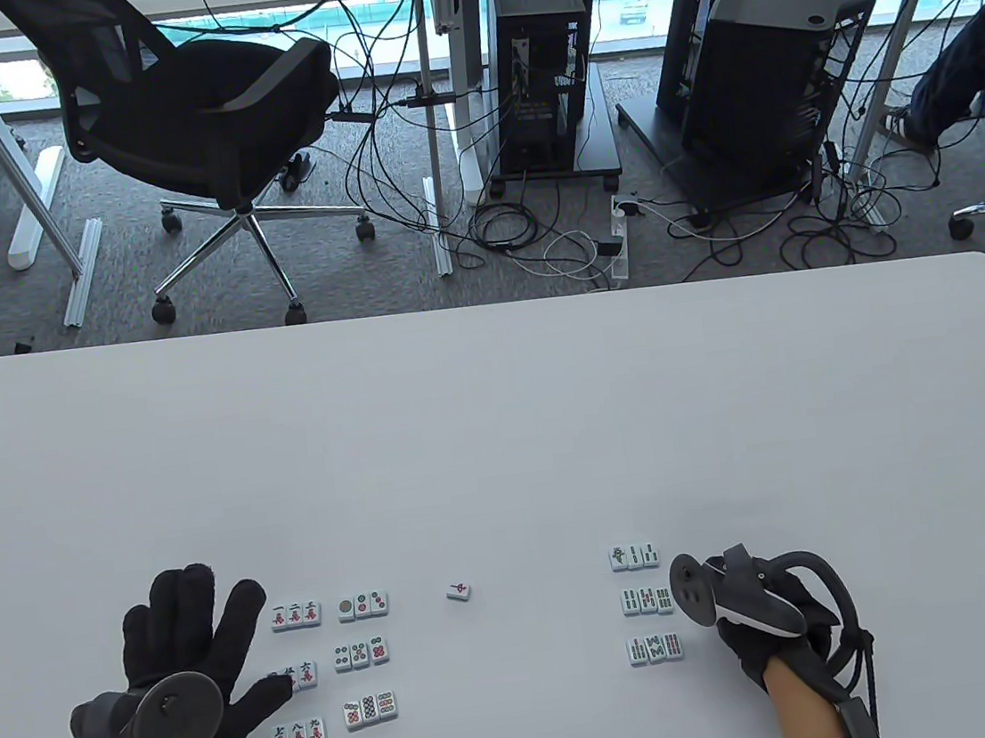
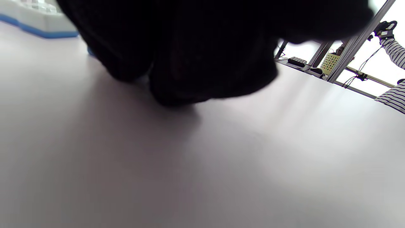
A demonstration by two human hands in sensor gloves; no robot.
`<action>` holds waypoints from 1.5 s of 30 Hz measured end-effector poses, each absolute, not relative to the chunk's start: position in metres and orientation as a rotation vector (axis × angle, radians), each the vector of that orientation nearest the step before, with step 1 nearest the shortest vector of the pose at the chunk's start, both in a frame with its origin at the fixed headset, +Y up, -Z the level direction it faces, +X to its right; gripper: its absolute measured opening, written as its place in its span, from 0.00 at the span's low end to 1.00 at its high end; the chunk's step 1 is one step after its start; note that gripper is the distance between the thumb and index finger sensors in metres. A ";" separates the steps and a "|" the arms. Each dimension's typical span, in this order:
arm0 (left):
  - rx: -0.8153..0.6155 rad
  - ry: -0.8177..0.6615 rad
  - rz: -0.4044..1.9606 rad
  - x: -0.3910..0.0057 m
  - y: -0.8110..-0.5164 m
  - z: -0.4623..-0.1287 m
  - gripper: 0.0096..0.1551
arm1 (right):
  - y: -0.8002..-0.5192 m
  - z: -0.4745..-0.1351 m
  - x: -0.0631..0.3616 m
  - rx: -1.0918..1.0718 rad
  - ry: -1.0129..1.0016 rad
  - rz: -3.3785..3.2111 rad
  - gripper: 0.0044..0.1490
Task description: Mahjong suit sorting
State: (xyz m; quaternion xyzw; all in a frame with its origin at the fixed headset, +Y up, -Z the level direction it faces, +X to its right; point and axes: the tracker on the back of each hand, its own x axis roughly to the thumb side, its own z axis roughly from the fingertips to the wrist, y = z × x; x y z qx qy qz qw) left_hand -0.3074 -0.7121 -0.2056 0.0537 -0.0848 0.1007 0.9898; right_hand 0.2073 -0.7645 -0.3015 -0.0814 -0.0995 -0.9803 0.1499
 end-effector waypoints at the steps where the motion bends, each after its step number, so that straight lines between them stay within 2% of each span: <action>1: 0.108 -0.171 0.203 -0.307 -0.712 -0.206 0.54 | -0.764 -0.301 0.207 -0.234 -0.291 -2.816 0.37; 7: 0.111 -0.169 0.206 -0.308 -0.712 -0.206 0.54 | -0.747 -0.305 0.207 -0.164 -0.339 -2.805 0.40; 12: 0.111 -0.172 0.205 -0.308 -0.712 -0.206 0.54 | -0.727 -0.311 0.182 -0.256 -0.201 -2.832 0.40; 15: 0.111 -0.173 0.203 -0.307 -0.712 -0.206 0.54 | -0.723 -0.315 0.149 -0.410 -0.120 -2.873 0.41; 21: 0.121 -0.179 0.212 -0.308 -0.712 -0.205 0.54 | -0.731 -0.319 0.067 -0.707 -0.095 -2.788 0.43; 24: 0.125 -0.184 0.217 -0.308 -0.711 -0.205 0.54 | -0.738 -0.318 0.029 -0.757 -0.069 -2.751 0.40; 27: 0.130 -0.187 0.219 -0.308 -0.711 -0.204 0.54 | -0.744 -0.322 0.003 -0.729 -0.098 -2.791 0.38; 32: 0.129 -0.193 0.222 -0.308 -0.712 -0.204 0.54 | -0.750 -0.338 -0.030 -0.521 -0.235 -2.942 0.38; 42: 0.128 -0.195 0.227 -0.307 -0.711 -0.203 0.54 | -0.763 -0.353 -0.055 -0.279 -0.378 -2.842 0.38; 45: 0.126 -0.195 0.228 -0.307 -0.711 -0.204 0.54 | -0.763 -0.353 -0.058 -0.304 -0.377 -2.867 0.38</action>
